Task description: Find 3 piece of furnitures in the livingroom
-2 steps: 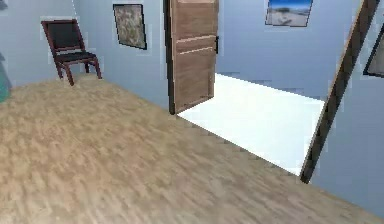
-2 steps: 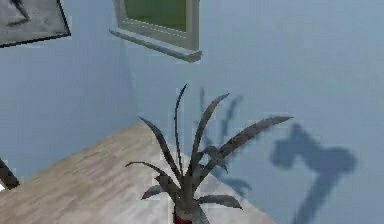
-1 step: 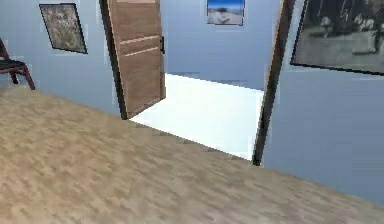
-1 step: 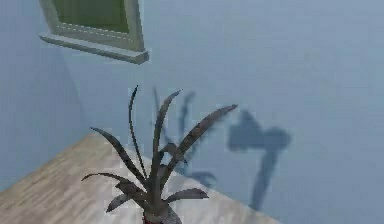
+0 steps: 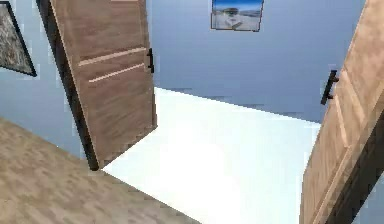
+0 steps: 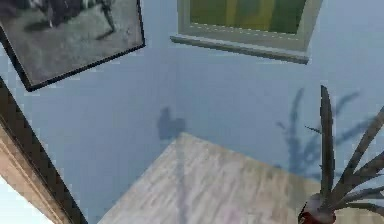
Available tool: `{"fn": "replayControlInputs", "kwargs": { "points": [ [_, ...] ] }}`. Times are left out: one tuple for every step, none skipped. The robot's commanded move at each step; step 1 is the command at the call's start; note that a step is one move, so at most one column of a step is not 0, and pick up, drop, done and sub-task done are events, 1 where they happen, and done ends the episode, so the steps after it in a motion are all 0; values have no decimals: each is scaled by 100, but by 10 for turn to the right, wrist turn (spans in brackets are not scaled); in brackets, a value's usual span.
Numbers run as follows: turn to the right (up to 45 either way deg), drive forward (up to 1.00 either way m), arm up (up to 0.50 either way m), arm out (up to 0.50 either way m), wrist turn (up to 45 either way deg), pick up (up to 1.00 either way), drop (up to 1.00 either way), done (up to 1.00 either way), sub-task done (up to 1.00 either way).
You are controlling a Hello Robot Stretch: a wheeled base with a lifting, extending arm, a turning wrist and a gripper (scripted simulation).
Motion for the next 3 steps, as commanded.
{"fn": "replayControlInputs", "kwargs": {
  "points": [
    [0,100,0,0,0,0,0,0,0],
    [0,100,0,0,0,0,0,0,0],
    [90,0,0,0,0,0,0,0,0]
  ]
}}
